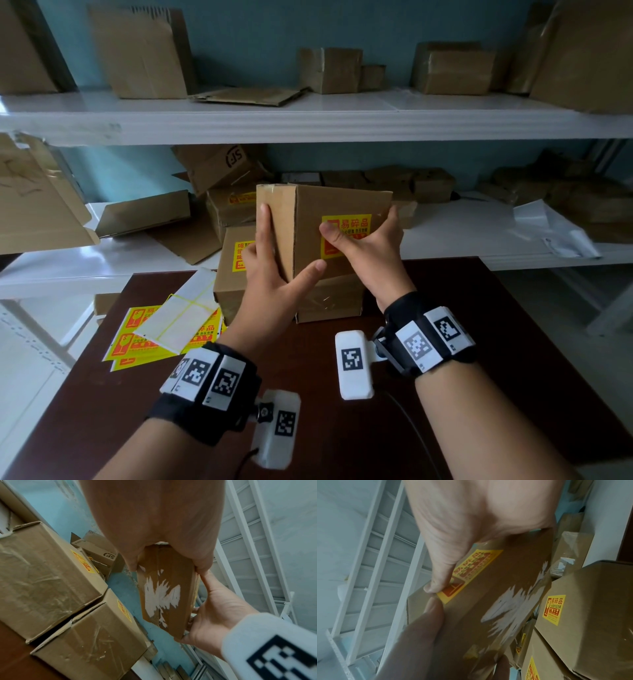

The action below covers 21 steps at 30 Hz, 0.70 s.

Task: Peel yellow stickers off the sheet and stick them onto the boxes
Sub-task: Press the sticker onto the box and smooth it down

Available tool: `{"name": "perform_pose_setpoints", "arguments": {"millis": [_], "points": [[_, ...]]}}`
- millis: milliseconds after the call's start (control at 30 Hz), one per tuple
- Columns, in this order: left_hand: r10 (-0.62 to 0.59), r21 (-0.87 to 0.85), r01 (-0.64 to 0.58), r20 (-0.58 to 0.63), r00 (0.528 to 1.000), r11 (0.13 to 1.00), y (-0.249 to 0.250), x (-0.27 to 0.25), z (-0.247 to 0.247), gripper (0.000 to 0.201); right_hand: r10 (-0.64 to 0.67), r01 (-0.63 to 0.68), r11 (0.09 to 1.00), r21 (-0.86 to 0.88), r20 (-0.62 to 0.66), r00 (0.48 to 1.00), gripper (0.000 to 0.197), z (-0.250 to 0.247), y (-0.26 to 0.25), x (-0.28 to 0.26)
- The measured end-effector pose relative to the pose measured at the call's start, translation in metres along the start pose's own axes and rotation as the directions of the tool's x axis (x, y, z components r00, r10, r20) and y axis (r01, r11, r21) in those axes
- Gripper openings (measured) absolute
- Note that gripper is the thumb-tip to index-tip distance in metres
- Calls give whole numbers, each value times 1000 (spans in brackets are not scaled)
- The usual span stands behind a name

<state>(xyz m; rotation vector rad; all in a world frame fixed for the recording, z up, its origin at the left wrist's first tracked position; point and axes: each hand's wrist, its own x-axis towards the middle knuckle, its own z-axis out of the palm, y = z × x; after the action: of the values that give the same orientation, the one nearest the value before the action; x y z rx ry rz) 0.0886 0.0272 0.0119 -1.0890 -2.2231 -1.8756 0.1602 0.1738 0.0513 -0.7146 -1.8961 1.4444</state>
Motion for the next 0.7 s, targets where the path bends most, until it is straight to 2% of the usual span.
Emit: {"name": "perform_pose_setpoints", "arguments": {"millis": [167,333,467,533,633,700], "points": [[-21,-8,22,27,999,1000,8,-3,0,111,7,-5,999,50,-48,999,154,-1,5,2],[-33,-7,33,38,999,999,9,-2,-2,110,42,-42,998,48,2,999,151,-5,7,5],[-32,3,32,39,999,999,9,-4,-1,111,47,-45,996,78,-25,999,147,-7,10,6],[-35,1,35,34,999,999,8,-4,-1,111,54,-49,985,165,-29,998,135,-12,13,8],[-31,-7,31,38,999,1000,6,-5,-2,111,76,-66,952,298,-22,997,95,-23,12,10],[-26,-28,27,49,998,999,6,-5,-2,113,73,-54,941,334,-45,996,81,-30,13,13]]}}
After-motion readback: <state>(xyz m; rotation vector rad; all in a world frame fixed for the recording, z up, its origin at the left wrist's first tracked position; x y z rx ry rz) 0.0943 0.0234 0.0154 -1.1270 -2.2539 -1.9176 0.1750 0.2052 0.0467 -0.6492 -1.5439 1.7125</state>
